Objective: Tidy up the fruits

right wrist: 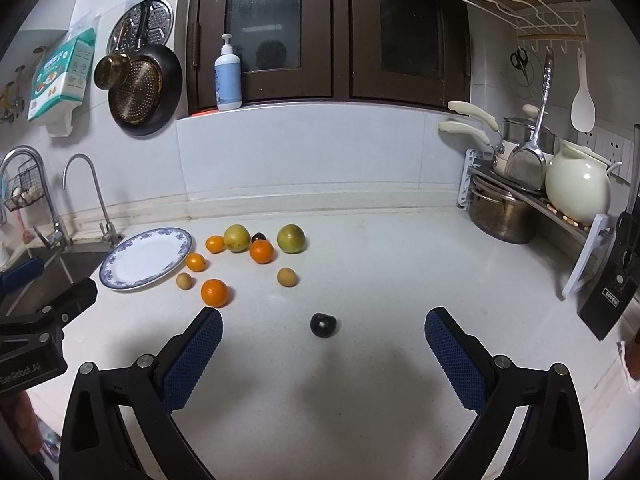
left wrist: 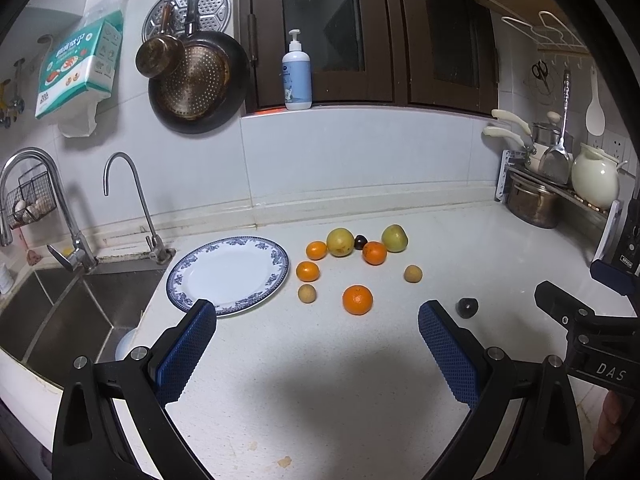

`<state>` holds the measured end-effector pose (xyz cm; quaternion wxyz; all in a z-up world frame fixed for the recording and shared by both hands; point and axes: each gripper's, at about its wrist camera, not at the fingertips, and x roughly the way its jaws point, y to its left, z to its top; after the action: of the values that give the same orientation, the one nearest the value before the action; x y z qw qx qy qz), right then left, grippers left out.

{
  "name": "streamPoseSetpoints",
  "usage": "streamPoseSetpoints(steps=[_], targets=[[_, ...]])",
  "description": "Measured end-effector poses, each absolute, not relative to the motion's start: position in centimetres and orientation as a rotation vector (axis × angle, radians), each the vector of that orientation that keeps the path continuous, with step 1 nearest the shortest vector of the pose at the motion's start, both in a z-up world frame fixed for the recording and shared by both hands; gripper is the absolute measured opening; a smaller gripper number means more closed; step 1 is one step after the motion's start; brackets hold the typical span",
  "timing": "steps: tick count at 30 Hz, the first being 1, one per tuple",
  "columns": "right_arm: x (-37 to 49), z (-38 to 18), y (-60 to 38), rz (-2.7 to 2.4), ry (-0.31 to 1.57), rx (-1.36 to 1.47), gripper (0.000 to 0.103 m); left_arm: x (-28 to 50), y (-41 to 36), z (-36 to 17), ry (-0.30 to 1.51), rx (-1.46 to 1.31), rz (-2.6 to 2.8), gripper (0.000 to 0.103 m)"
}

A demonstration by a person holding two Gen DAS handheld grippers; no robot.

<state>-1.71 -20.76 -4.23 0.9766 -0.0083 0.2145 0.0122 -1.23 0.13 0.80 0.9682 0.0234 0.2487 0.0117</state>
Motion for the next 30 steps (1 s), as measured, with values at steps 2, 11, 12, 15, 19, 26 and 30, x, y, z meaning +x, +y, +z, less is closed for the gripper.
streamPoseSetpoints(steps=[2, 11, 12, 15, 19, 26, 30], targets=[[-1.8, -4.2, -20.7, 0.027, 0.431, -0.016, 0.102, -1.3, 0.2, 0.8, 0.502, 0.046, 0.023, 0.103], [-1.8, -4.3, -20.2, 0.03, 0.438, -0.019, 0.102, -1.2, 0.9, 0.7, 0.512, 0.04, 0.023, 0.103], [-1.7, -4.3, -20.1, 0.03, 0.44, -0.019, 0.102, -1.1, 1.0, 0.7, 0.515, 0.041, 0.022, 0.103], [-1.6, -4.4, -19.9, 0.031, 0.447, -0.017, 0.102, -0.8, 1.2, 0.7, 0.524, 0.046, 0.015, 0.103], [-1.2, -4.6, -19.7, 0.031, 0.463, -0.004, 0.102, 0.0, 1.4, 0.7, 0.536, 0.064, -0.003, 0.103], [0.2, -5.9, -19.3, 0.029, 0.52, 0.035, 0.102, 1.8, 1.3, -0.2, 0.556, 0.105, -0.077, 0.102], [1.4, -6.8, -19.3, 0.0, 0.55, 0.047, 0.102, 3.2, 1.1, -0.9, 0.56, 0.126, -0.114, 0.098]])
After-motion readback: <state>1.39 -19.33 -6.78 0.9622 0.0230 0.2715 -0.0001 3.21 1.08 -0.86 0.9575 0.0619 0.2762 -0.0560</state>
